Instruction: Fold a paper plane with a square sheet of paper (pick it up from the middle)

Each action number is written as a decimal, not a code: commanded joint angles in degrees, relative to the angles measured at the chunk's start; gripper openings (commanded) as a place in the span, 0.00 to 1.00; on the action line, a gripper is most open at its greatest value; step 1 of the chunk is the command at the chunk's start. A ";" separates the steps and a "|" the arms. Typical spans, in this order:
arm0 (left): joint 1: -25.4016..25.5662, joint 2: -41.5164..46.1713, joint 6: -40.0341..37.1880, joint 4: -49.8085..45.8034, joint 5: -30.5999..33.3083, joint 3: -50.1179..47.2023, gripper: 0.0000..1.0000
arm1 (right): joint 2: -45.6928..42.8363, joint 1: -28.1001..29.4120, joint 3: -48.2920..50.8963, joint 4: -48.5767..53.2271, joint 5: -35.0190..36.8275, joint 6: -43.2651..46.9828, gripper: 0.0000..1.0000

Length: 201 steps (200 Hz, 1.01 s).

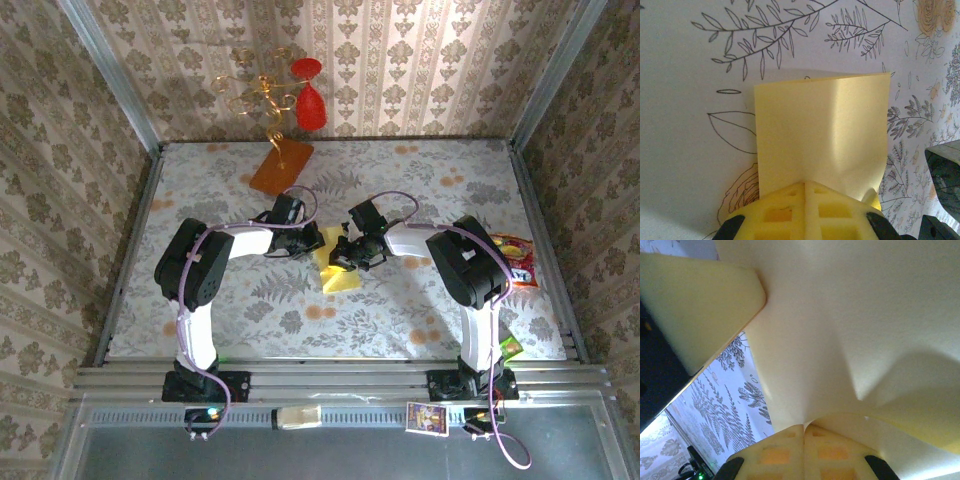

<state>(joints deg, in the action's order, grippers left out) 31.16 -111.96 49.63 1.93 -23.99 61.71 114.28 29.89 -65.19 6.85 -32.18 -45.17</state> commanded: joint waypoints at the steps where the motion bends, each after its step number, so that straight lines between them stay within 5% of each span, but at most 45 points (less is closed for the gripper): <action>1: 0.57 -2.37 -1.20 -3.70 0.96 0.25 0.04 | -1.37 -0.09 0.87 1.56 -0.10 0.44 0.03; 201: 0.74 -2.65 -1.11 -3.32 0.34 0.25 0.04 | 1.46 -0.25 0.06 2.40 0.07 -0.27 0.05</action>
<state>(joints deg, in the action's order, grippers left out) 31.16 -112.12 49.63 1.91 -24.14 61.89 113.99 29.82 -64.62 6.79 -32.40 -45.19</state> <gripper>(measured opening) 0.051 0.067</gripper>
